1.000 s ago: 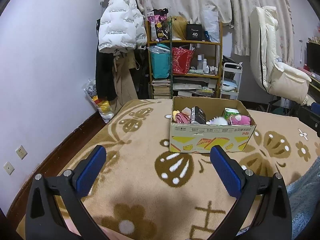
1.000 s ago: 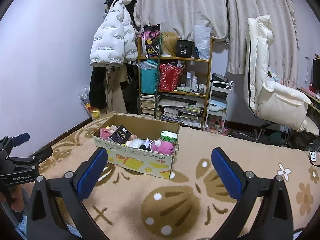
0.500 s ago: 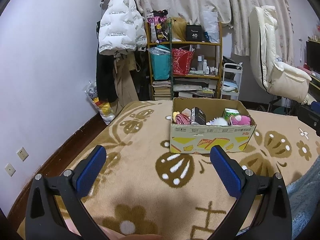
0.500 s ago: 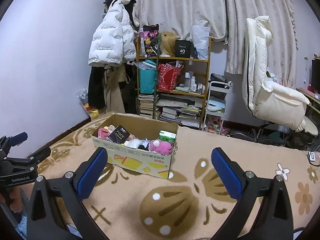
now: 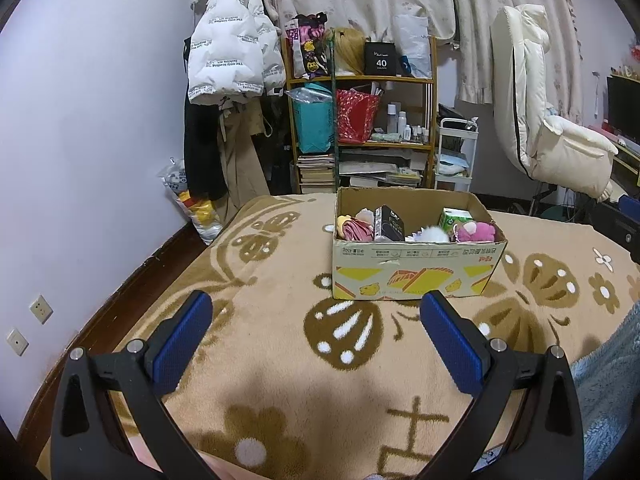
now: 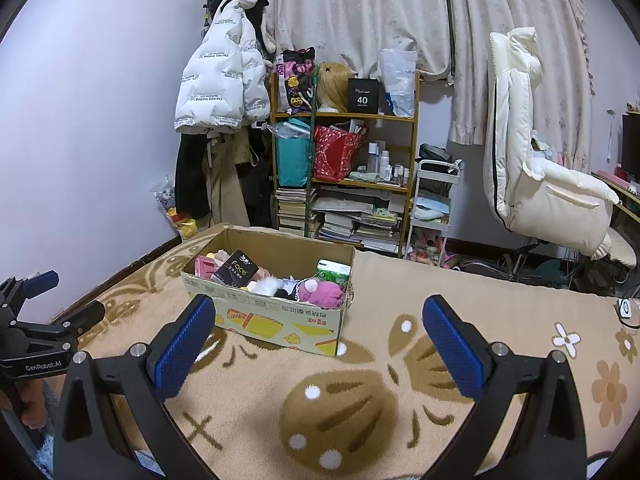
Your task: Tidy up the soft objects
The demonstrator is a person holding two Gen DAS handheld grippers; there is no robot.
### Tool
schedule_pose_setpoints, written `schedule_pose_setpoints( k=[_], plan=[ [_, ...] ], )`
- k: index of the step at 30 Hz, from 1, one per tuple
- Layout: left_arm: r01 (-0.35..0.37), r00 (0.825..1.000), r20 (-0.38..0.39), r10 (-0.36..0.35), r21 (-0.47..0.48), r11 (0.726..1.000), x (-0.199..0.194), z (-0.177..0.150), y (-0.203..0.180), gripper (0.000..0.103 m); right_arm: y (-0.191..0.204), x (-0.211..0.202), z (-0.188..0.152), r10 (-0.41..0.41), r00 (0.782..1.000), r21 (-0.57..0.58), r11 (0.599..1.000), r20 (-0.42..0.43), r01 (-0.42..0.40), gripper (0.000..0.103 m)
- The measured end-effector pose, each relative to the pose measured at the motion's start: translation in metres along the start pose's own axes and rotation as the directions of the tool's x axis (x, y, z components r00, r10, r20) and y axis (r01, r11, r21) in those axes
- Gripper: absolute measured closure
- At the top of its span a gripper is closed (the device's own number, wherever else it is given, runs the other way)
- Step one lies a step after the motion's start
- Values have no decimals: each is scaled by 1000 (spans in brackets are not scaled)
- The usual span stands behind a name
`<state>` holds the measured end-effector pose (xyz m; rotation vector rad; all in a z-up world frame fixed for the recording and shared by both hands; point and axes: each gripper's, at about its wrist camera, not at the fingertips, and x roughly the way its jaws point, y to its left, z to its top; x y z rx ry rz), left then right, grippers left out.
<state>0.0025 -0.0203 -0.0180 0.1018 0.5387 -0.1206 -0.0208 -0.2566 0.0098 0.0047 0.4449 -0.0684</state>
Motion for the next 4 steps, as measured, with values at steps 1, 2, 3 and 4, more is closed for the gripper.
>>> schedule_pose_setpoints(
  k=[1, 2, 3, 4],
  plan=[
    [1, 1000, -2, -1, 0, 1000, 1, -1, 0, 0, -1, 0, 0, 1, 1000, -1, 1000, -1, -1, 0],
    [1, 1000, -3, -1, 2, 1000, 1, -2, -1, 0, -1, 0, 0, 3, 1000, 0, 1000, -2, -3, 0],
    [1, 1000, -2, -1, 2, 1000, 1, -2, -1, 0, 0, 1, 0, 0, 1000, 1, 1000, 0, 0, 0],
    [1, 1000, -2, -1, 2, 1000, 1, -2, -1, 0, 0, 1, 0, 1, 1000, 1, 1000, -1, -1, 0]
  ],
)
